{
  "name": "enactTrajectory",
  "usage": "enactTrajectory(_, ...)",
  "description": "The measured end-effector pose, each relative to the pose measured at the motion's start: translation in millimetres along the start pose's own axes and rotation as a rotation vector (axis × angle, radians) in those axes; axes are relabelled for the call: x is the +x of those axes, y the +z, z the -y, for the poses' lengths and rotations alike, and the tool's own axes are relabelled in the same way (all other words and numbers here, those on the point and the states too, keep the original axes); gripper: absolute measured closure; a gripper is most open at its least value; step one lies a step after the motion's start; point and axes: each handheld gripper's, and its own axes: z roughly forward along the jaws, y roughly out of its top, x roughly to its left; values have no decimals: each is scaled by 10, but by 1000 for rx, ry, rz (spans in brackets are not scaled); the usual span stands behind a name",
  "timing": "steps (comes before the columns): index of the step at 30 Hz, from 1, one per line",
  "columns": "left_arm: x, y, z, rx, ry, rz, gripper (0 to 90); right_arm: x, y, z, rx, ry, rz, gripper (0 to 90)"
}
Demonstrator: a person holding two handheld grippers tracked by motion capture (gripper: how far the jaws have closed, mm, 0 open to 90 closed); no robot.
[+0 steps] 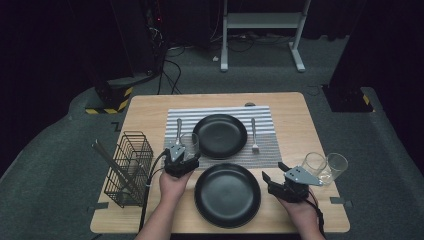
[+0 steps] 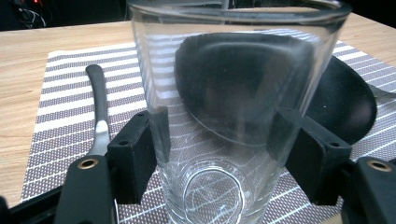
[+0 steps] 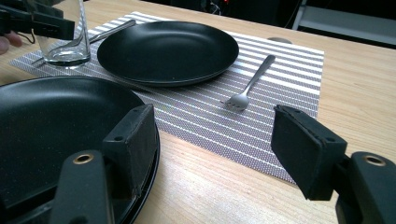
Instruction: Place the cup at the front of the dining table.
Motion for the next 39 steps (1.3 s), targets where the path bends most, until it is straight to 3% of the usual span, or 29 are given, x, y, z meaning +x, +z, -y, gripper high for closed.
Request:
enactTrajectory(19, 95, 126, -12, 8, 5, -29, 313, 6, -1, 45, 11, -4, 6, 312)
enactTrajectory(26, 141, 155, -34, -4, -13, -30, 313, 14, 8, 54, 15, -2, 5, 312)
enactTrajectory(34, 126, 189, 12, 9, 25, -47, 312, 17, 8, 68, 19, -10, 8, 313)
enactTrajectory(39, 136, 183, 32, -1, 9, -44, 311, 32, 13, 68, 19, -14, 4, 313)
